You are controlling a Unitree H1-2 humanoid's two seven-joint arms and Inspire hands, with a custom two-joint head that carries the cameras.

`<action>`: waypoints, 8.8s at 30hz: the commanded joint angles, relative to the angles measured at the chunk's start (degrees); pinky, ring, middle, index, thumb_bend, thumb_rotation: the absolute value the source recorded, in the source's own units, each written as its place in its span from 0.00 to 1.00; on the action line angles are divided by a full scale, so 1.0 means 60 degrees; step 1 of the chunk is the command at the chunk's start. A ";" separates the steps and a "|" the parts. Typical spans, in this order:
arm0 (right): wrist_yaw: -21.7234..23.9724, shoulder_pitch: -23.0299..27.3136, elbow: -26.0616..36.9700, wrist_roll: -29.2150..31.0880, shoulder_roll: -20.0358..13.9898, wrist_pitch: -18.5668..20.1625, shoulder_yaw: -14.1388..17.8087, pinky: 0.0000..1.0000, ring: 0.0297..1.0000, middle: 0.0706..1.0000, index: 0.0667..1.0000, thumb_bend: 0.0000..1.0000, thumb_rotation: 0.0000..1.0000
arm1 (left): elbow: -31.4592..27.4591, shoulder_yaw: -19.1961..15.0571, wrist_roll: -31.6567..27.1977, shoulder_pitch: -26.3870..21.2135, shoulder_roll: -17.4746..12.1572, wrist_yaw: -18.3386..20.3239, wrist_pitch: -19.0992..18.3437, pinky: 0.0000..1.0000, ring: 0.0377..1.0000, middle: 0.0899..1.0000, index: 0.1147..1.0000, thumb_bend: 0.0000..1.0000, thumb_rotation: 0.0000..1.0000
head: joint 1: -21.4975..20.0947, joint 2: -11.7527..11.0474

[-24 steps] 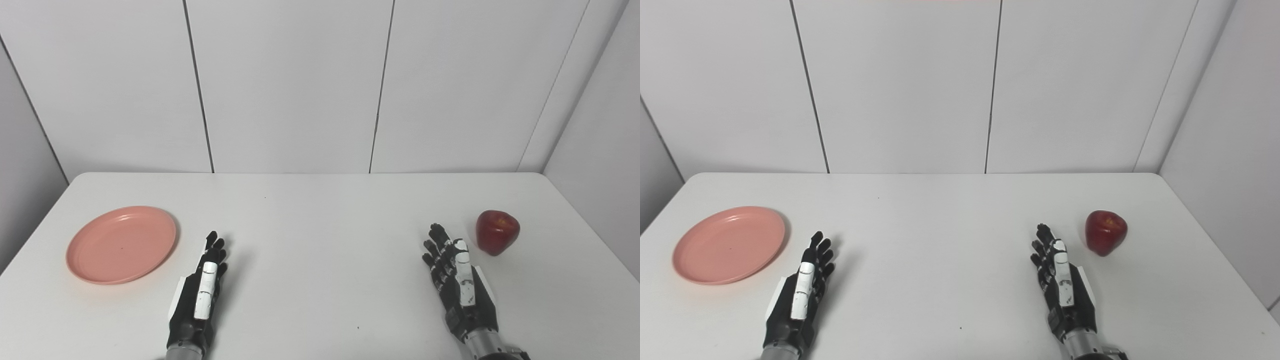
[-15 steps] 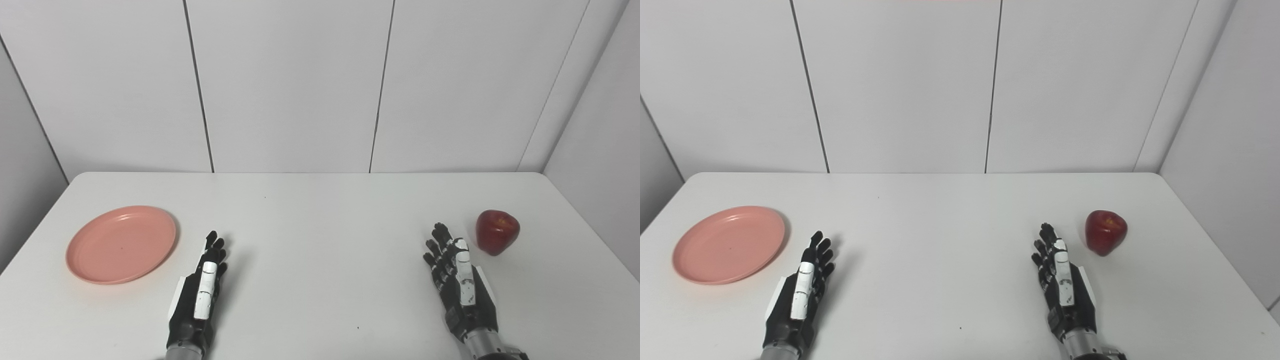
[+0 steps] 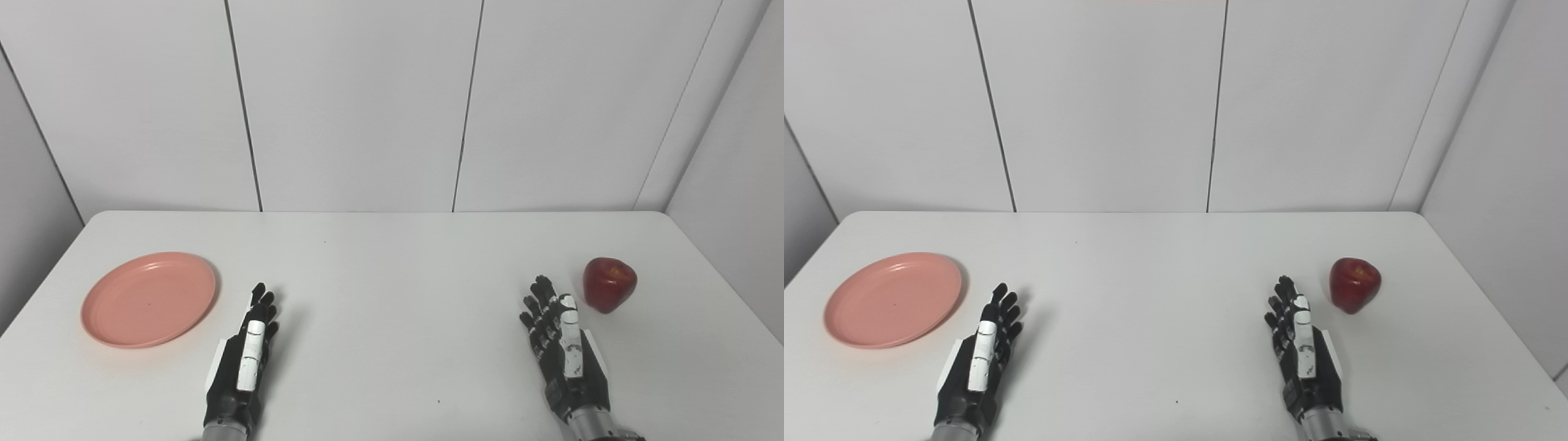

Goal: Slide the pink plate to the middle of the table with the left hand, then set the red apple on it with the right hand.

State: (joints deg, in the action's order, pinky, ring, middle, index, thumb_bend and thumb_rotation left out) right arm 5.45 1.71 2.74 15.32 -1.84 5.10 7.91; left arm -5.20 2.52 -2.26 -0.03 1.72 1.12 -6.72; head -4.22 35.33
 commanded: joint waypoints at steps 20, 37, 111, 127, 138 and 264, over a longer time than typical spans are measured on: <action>-0.0049 -0.0083 0.0016 -0.0266 -0.0054 -0.0188 -0.0029 1.00 1.00 1.00 0.97 0.85 0.98 | -0.0143 0.0004 -0.0075 -0.0198 0.0056 0.0023 0.0200 1.00 1.00 1.00 1.00 0.77 1.00 | 0.0059 -0.0031; 0.0738 0.0024 -0.0969 0.0667 -0.0828 -0.0615 0.0589 1.00 1.00 1.00 1.00 0.85 0.99 | 0.0435 0.0589 0.0736 -0.0231 0.0816 -0.0580 0.0675 1.00 1.00 1.00 1.00 0.77 1.00 | 0.2484 -0.0695; 0.0349 -0.0058 -0.0427 0.0551 -0.0946 0.0096 0.0179 1.00 1.00 1.00 0.99 0.69 1.00 | 0.0881 -0.2147 -0.0954 -0.5120 -0.2196 -0.0169 0.0350 0.80 0.87 0.89 0.82 1.00 1.00 | 0.3420 -0.1617; 0.0452 -0.0021 -0.0648 0.0523 -0.0990 -0.0033 0.0170 1.00 1.00 1.00 1.00 0.68 1.00 | 0.3394 -0.3205 -0.0986 -0.6299 -0.3902 -0.0395 0.0609 0.77 0.84 0.87 0.84 1.00 0.97 | 0.3500 -0.1726; 0.0478 0.0096 -0.0952 0.0420 -0.0970 -0.0209 0.0207 1.00 1.00 1.00 1.00 0.69 1.00 | 0.5561 -0.3556 -0.1099 -0.6579 -0.4716 -0.0349 0.1487 0.82 0.87 0.90 0.88 0.96 0.97 | 0.3560 -0.1807; 0.0552 0.0156 -0.1123 0.0243 -0.0847 -0.0564 0.0131 0.92 0.94 0.98 0.96 0.82 0.97 | 0.7072 -0.0382 -0.1196 -0.4645 -0.0826 0.1399 0.1602 0.72 0.78 0.88 0.90 0.87 0.93 | 0.2534 -0.0942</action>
State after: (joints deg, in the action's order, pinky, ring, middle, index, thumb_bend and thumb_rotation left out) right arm 8.15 3.25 -1.84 16.81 -7.71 3.34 9.24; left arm 36.45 -1.60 -10.46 -28.07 -6.31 7.84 5.31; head 10.91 29.62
